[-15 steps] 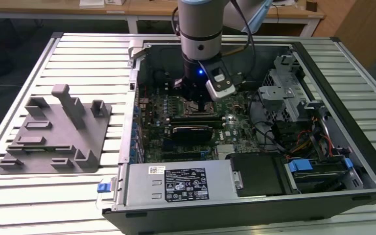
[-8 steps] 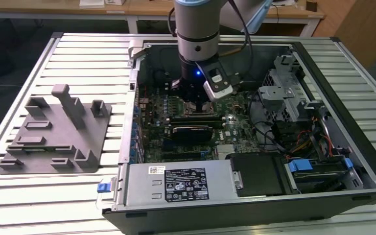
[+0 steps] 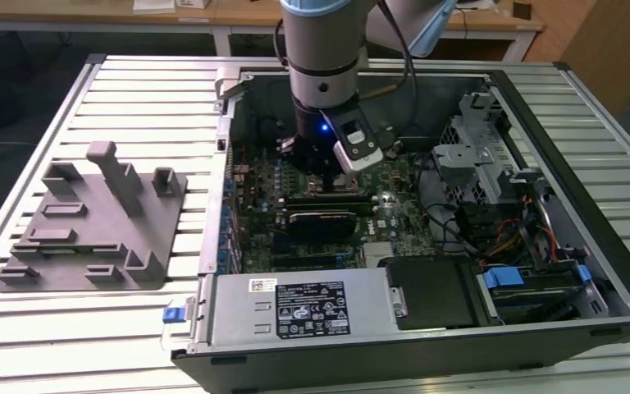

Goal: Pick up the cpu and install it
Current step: 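Install the second cpu locking lever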

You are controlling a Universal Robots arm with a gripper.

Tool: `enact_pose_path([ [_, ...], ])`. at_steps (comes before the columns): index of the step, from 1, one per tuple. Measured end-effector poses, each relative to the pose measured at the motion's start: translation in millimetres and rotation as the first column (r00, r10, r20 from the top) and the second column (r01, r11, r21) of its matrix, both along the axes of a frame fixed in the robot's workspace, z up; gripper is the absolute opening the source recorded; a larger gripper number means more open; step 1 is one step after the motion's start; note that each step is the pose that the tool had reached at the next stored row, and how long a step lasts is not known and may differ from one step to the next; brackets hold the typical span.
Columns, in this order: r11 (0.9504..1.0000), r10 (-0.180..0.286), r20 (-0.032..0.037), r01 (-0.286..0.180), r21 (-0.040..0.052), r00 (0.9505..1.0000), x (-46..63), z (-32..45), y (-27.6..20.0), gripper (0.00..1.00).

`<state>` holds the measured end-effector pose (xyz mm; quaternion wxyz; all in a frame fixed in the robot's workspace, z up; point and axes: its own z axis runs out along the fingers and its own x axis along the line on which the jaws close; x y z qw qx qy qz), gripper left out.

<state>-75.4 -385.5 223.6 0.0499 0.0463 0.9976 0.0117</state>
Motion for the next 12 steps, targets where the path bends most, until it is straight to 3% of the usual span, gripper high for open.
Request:
enact_pose_path([
  [6,0.9998,0.004,0.0,-0.004,0.0191,1.0,-4.3,-1.5,-5.4,0.11],
  [12,0.9979,0.01,0.0004,-0.01,0.0637,1.0,-11.4,-4.9,-9.3,0.11],
])
